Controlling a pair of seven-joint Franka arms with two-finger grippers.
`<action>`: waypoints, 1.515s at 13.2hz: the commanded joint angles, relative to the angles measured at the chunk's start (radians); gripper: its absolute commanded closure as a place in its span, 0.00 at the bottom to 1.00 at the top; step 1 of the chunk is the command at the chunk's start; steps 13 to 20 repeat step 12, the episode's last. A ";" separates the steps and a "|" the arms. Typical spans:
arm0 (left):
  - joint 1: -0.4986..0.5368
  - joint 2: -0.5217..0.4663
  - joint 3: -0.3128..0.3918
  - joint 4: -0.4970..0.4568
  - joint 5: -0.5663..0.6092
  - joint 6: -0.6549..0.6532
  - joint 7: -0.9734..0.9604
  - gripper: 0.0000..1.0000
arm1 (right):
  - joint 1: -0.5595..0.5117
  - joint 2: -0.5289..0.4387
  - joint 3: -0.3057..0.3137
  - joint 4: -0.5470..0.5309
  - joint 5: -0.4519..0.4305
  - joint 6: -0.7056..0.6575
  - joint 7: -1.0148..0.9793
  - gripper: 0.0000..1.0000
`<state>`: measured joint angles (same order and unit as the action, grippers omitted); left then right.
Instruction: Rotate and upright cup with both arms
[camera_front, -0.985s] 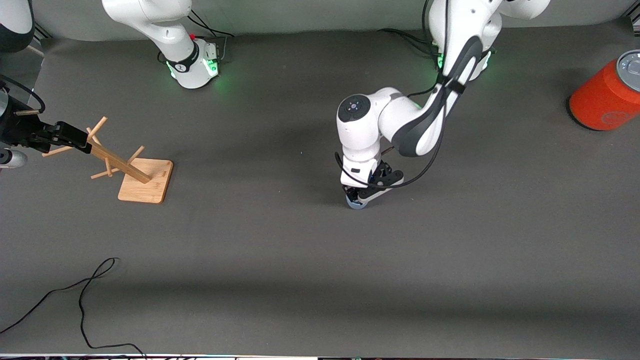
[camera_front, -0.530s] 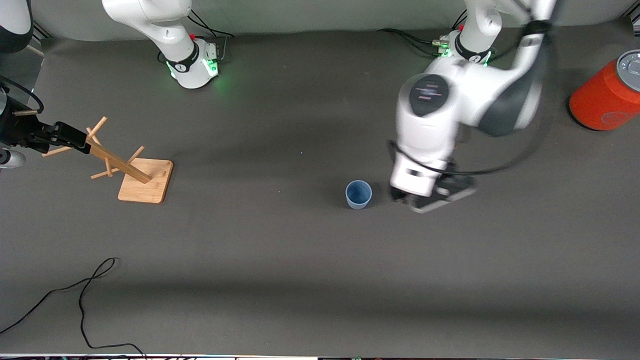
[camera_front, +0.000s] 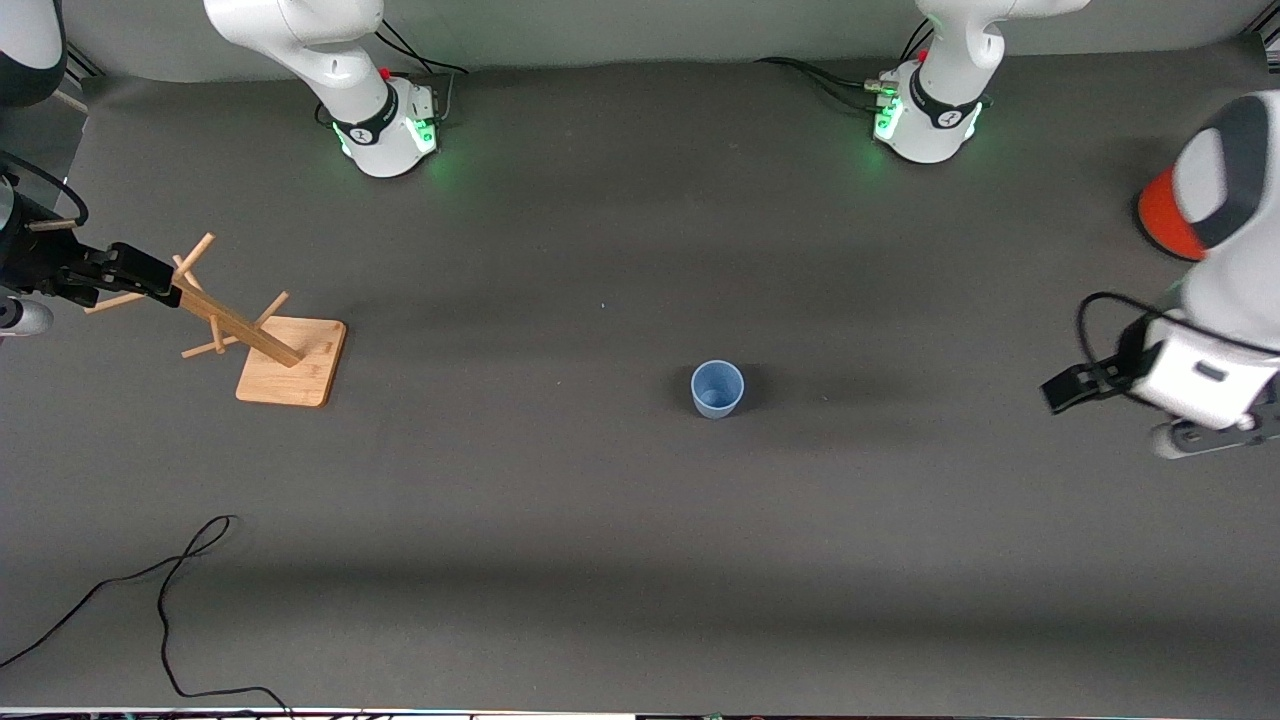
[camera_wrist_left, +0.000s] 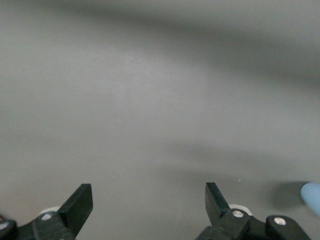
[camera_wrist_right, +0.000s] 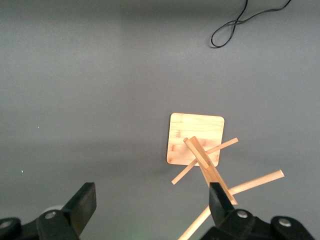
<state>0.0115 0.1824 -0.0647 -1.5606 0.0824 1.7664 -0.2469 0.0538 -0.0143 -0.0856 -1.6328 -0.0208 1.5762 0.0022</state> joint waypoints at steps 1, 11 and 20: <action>-0.016 -0.130 0.048 -0.093 -0.024 -0.054 0.101 0.00 | -0.003 0.001 -0.002 0.016 0.012 -0.010 -0.024 0.00; -0.141 -0.163 0.188 -0.105 -0.053 -0.047 0.121 0.00 | -0.008 -0.003 -0.003 0.016 0.010 -0.012 -0.027 0.00; -0.084 -0.159 0.121 -0.090 -0.052 -0.067 0.123 0.00 | -0.008 -0.003 -0.002 0.016 0.010 -0.012 -0.027 0.00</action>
